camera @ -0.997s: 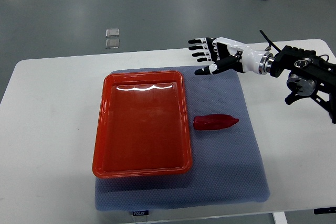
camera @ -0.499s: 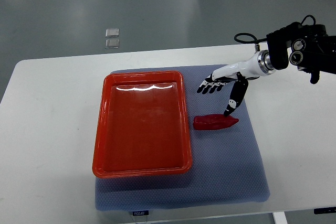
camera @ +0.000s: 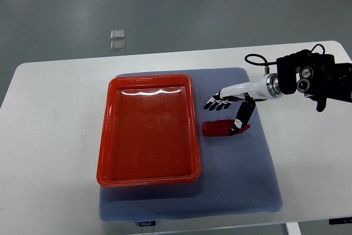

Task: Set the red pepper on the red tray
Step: 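Move the right hand over the red pepper and lower it, then close the right hand's fingers around the red pepper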

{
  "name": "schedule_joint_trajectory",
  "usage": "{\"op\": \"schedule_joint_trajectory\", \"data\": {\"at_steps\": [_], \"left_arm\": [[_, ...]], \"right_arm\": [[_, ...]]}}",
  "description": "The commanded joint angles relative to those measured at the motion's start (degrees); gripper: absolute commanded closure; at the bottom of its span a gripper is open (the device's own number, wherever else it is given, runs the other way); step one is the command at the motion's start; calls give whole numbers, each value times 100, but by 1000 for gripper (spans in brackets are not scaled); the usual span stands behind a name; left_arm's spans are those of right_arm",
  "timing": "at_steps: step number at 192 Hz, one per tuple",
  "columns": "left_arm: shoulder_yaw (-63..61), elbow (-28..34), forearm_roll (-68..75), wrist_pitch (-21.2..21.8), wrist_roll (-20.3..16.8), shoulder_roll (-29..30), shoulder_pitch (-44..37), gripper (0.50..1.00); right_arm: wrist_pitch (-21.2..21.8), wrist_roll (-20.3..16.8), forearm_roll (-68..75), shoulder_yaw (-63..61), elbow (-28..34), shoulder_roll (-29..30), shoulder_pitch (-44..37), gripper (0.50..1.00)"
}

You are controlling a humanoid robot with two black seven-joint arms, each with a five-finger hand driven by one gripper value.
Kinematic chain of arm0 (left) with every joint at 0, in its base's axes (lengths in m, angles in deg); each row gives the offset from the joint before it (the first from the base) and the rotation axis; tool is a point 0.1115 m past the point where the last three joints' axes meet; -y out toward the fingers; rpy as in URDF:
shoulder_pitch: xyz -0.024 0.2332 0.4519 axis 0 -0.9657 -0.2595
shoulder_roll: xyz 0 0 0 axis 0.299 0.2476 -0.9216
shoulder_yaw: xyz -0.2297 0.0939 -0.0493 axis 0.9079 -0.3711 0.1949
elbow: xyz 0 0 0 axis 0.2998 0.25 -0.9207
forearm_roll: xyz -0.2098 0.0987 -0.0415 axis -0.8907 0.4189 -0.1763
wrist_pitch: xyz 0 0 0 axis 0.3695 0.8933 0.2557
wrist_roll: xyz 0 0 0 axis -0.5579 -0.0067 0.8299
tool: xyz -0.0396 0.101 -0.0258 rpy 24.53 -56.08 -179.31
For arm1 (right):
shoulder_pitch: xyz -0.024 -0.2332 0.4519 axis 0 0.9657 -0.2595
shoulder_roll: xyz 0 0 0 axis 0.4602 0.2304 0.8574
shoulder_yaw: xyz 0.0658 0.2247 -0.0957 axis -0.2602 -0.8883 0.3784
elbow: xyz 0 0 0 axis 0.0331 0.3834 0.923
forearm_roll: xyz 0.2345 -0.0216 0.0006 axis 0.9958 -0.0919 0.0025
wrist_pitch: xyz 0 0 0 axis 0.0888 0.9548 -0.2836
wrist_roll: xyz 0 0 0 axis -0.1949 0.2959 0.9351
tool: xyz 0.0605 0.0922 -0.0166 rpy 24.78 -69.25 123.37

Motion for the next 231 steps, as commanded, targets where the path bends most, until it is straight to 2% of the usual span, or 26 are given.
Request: {"op": "schedule_joint_trajectory", "data": {"at_steps": [1, 137, 167, 180, 231], "left_arm": [[-4, 0, 0, -1, 0, 0, -1, 500], [4, 0, 0, 8, 0, 0, -1, 500], [4, 0, 0, 8, 0, 0, -1, 500], [13, 0, 0, 8, 0, 0, -1, 500], [13, 0, 0, -1, 0, 0, -1, 500]], "right_arm": [[-238, 1, -15, -65, 0, -8, 151, 589], [-818, 71, -217, -196, 53, 1, 687, 609], [-844, 71, -331, -196, 53, -8, 766, 638], [-844, 71, -384, -205, 53, -8, 801, 666], [-923, 80, -419, -196, 53, 1, 819, 707]]}}
